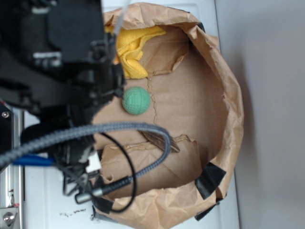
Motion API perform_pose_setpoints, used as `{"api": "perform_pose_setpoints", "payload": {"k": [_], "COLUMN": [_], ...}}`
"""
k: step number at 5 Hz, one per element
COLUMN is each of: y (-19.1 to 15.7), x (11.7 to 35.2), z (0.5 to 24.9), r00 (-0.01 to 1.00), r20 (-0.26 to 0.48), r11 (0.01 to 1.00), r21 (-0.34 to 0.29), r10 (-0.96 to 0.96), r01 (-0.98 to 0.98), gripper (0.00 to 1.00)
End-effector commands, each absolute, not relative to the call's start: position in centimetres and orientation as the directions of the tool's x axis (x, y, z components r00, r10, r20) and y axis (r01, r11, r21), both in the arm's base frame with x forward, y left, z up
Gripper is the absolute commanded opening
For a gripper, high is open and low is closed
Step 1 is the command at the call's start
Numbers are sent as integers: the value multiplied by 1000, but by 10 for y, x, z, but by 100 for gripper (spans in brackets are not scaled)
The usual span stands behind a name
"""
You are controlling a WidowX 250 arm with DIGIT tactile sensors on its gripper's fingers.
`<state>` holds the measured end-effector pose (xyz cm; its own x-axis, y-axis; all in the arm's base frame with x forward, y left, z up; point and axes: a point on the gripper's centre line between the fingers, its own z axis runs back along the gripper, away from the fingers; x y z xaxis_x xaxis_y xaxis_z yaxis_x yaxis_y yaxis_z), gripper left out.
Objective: Grab the yellow cloth.
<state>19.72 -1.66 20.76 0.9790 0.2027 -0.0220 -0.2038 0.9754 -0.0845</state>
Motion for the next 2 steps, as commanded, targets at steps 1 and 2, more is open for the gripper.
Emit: {"api": "perform_pose_setpoints", "payload": {"k": [1, 2], "y": [23, 37], "x": [258, 263], "z": [133, 103], "r00": [904, 861], "r20": [25, 14], "r11": [903, 861], "r21": [-66, -52], "r10": [426, 508], "r01": [-424, -506], "gripper": [100, 100]}}
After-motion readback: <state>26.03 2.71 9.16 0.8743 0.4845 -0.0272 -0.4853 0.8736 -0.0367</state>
